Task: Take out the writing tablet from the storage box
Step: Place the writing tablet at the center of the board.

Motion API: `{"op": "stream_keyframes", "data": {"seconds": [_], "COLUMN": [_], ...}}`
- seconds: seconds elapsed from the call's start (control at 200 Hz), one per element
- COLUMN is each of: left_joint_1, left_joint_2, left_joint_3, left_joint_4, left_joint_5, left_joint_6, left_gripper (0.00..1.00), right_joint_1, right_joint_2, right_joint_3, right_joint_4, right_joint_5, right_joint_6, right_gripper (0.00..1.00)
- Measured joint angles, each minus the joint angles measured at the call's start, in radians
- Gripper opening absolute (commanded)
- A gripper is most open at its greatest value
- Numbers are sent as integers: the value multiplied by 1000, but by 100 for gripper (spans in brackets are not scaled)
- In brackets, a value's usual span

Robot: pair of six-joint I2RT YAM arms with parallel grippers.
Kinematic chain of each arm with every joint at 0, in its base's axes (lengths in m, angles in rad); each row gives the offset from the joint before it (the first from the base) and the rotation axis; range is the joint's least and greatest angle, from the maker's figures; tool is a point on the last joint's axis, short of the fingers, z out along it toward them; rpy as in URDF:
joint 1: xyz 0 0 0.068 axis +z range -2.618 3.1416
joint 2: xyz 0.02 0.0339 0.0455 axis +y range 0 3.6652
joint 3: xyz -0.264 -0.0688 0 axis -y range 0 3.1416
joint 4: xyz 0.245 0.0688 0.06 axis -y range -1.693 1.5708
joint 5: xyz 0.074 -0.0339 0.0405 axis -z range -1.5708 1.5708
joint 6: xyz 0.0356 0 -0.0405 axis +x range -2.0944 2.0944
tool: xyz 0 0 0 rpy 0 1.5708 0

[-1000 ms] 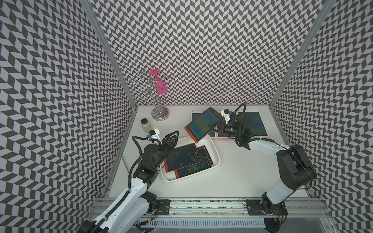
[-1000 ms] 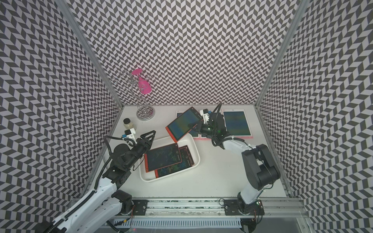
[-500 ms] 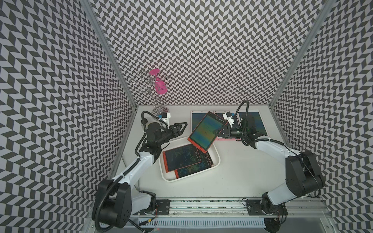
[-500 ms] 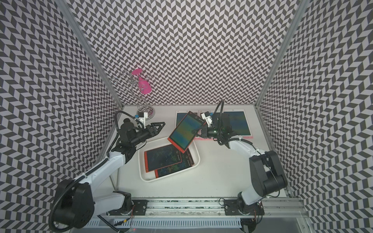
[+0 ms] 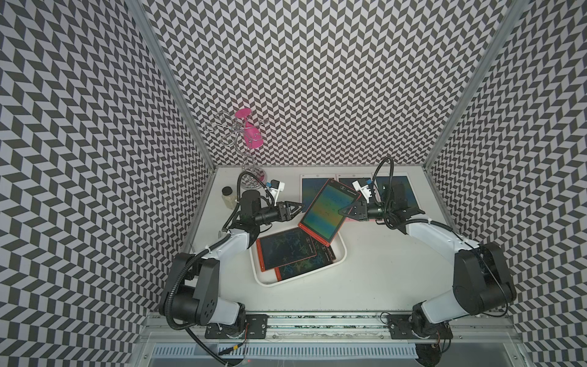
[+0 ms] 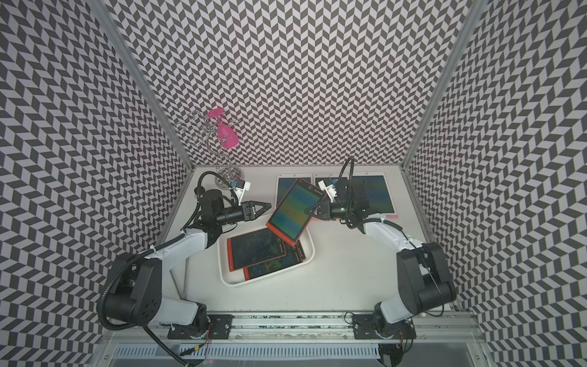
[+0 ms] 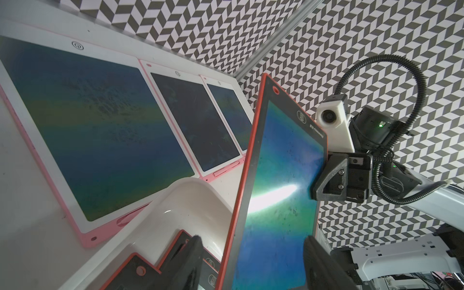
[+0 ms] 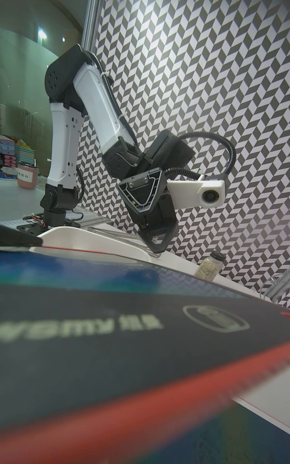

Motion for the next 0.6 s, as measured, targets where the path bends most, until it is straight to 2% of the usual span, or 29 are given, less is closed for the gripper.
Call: {"op": "stream_keyframes", "data": {"seconds": [0.35, 0.536, 0.601], "left_joint_1": [-6, -50, -65], "left_joint_2": [55, 93, 109], "left_joint_3": [0, 23, 39], "left_joint_4": [34, 32, 31], "left_joint_5": [35, 42, 44], "left_joint_6": [-1, 7, 15], "left_gripper": [65, 64, 60], "right_joint_1": [0, 0, 0], "right_joint_2": [-2, -3, -3], "right_joint_3": [0, 0, 0], "right_joint_4": [-1, 5, 7], "right_joint_5": [-18, -24, -27], "right_joint_6": [2, 10, 11], "right_gripper": [3, 3, 3]}}
